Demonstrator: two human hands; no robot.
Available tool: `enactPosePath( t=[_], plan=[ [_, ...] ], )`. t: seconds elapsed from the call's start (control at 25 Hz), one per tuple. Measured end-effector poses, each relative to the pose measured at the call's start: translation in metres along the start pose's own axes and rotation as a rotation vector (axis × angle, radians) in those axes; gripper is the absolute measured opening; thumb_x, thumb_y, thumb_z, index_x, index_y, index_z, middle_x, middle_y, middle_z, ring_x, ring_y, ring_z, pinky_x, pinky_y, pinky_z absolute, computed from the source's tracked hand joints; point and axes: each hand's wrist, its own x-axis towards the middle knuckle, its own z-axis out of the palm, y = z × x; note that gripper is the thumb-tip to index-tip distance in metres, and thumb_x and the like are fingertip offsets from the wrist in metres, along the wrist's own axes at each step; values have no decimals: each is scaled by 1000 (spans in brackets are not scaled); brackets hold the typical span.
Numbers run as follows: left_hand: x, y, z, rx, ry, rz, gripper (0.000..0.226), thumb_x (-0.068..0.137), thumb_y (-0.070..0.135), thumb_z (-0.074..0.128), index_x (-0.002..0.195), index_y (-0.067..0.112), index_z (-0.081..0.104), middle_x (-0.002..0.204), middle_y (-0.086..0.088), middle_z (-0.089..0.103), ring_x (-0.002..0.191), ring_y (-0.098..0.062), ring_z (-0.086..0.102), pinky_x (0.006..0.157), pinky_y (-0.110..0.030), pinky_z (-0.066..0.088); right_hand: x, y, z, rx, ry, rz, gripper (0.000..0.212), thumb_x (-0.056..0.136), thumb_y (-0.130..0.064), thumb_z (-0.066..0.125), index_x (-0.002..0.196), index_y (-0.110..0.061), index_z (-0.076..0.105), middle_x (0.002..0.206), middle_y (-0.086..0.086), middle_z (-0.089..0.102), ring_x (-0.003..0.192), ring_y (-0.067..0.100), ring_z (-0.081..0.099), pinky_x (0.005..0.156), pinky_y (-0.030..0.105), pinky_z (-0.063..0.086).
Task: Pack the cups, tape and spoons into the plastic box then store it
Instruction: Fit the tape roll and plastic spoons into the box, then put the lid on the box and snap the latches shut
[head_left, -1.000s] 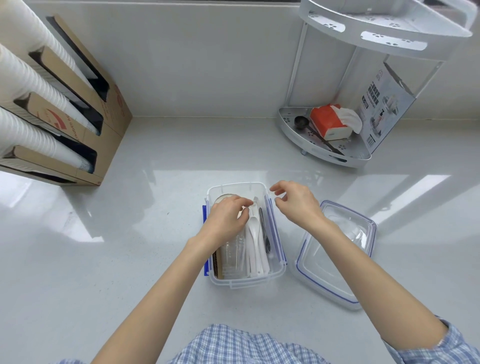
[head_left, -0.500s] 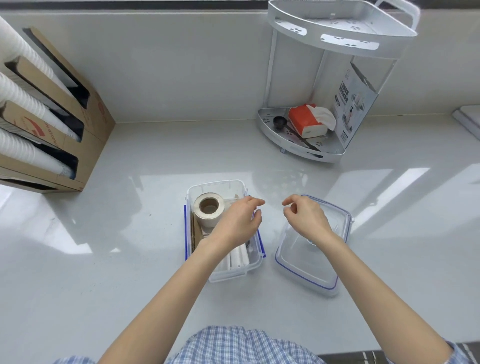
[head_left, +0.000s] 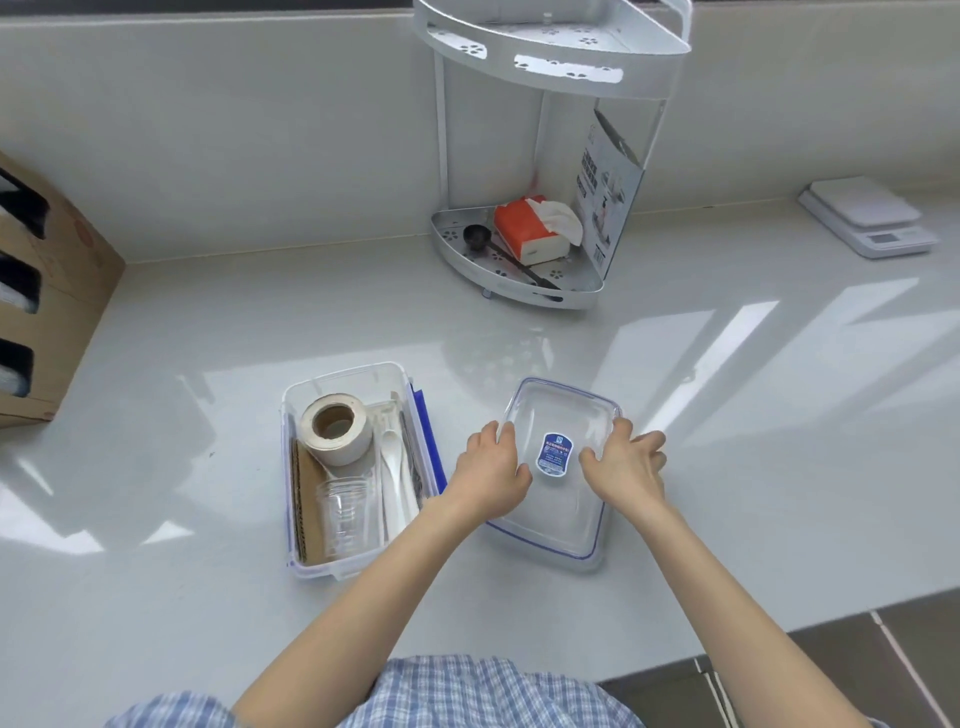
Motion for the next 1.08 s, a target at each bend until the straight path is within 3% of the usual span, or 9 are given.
enactPosePath(
  t=[0.2,0.52,0.84,0.96,1.08],
  plan=[
    [2,0,11,-70,-19,-60,62,86,22,42,136,1,13,146,-18,19,131,-37,18,107,-44,23,-2,5,13,81,-50,72,60,89,-22,45,136,2,15,134,30,27,121,45,32,95,46,37],
    [-2,-5,10,-343,108,-175,58,85,21,43,135,5,20,146,-15,23,131,-36,21,104,-41,26,-5,-2,14,306,44,117,38,89,-14,44,116,12,39,131,29,30,121,40,29,94,43,36],
    [-12,10,-8,-422,305,-16,55,83,20,43,134,10,26,145,-8,30,128,-29,21,95,-28,22,0,-12,-10,426,209,26,31,88,-5,41,116,8,44,130,26,31,119,39,29,93,39,34],
    [-15,3,-22,-449,361,20,51,82,18,46,131,11,33,142,-6,34,126,-29,31,96,-27,24,-2,-20,-13,491,223,-9,36,88,-4,41,122,4,45,131,25,33,120,38,33,91,34,34],
    [-25,-11,-36,-554,426,3,47,82,13,49,128,10,40,136,-6,41,109,-19,48,93,-26,35,-7,-33,-10,549,222,-64,39,87,-6,43,126,0,45,131,23,36,121,37,37,95,33,35]
  ],
)
